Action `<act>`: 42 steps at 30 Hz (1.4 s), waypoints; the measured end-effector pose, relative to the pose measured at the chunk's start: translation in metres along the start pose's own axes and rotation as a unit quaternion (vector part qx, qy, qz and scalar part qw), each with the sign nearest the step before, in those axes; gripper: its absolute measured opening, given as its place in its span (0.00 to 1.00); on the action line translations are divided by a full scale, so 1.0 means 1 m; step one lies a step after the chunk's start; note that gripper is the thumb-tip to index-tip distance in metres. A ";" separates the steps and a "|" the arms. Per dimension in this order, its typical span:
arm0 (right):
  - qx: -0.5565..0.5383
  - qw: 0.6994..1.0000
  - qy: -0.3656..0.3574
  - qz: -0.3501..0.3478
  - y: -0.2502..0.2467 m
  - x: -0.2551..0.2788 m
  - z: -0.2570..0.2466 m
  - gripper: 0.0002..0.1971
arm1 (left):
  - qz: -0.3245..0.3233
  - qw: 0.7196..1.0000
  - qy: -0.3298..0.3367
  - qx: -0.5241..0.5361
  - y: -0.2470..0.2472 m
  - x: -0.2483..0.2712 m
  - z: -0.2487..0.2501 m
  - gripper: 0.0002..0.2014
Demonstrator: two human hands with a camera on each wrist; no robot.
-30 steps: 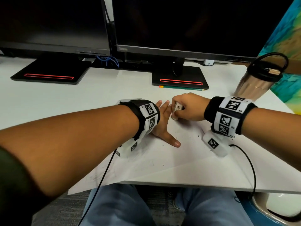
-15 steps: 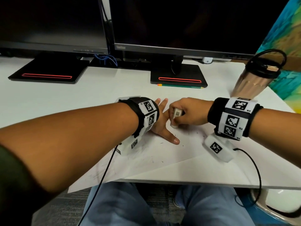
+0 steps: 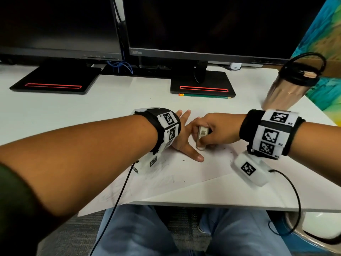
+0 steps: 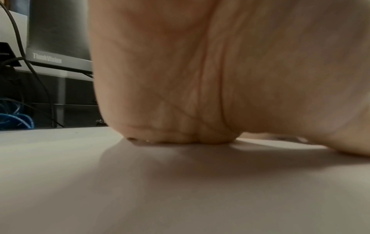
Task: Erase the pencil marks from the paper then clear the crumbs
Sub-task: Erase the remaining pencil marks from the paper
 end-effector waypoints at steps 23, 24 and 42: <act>-0.030 0.999 0.002 0.015 0.003 0.007 0.002 0.05 | 0.002 1.000 0.001 -0.008 -0.001 -0.001 -0.002 0.65; -0.027 0.999 0.012 0.031 -0.002 0.008 0.007 0.05 | 0.001 1.000 0.002 -0.010 -0.001 -0.001 -0.001 0.65; -0.040 0.997 0.042 0.046 -0.009 -0.007 0.012 0.03 | -0.006 1.000 0.011 -0.012 0.001 0.001 0.006 0.62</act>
Point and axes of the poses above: each hand's wrist, its own x-axis away from the middle knuckle, its own y-axis out of the palm, z = x × y, the point moved 8 cm from there along -x, towards the middle knuckle, and after that the axes turned 2 degrees about y, right-handed, at the moved point
